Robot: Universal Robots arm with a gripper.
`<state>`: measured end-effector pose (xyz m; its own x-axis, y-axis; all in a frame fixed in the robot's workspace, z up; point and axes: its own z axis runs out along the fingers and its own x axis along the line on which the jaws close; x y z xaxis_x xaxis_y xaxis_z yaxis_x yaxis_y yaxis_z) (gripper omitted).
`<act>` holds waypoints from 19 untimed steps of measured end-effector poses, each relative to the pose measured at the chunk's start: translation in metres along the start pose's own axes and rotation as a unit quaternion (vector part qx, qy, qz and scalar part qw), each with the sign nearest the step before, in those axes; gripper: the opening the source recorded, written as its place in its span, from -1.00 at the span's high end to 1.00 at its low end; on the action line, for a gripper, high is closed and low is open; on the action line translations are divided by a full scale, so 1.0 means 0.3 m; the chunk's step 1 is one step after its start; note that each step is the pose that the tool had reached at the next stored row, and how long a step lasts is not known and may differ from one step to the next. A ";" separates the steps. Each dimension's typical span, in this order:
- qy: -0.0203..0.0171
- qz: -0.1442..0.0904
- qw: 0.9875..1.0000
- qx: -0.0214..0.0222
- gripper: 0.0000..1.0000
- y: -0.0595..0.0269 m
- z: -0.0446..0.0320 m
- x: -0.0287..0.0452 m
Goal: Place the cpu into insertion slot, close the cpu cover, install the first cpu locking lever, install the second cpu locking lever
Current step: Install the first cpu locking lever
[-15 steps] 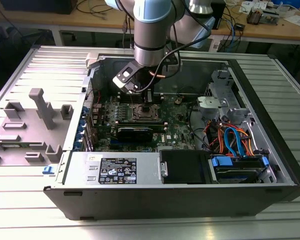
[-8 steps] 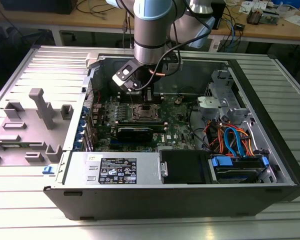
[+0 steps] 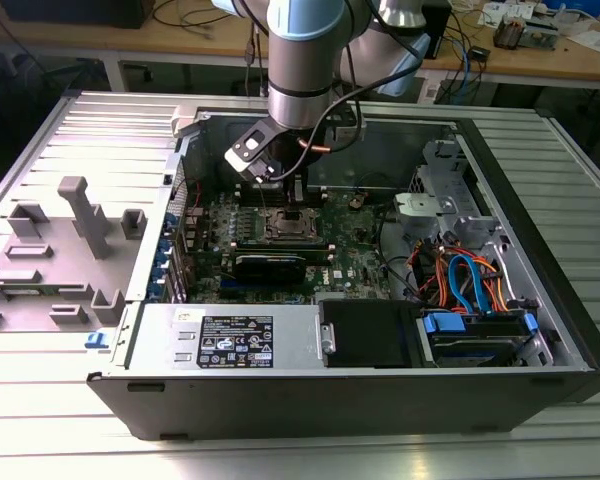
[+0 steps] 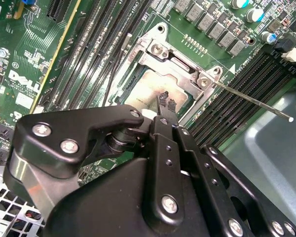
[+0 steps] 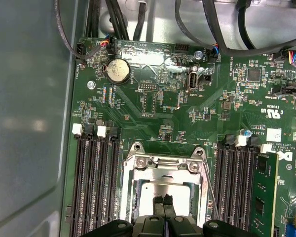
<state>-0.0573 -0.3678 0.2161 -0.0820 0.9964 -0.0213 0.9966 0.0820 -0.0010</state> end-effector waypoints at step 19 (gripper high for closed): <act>0.000 -0.065 0.998 -0.003 0.79 0.000 -0.059 -0.001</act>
<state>-0.0573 -0.3678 0.2337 -0.2110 0.9772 -0.0222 0.9775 0.2111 0.0032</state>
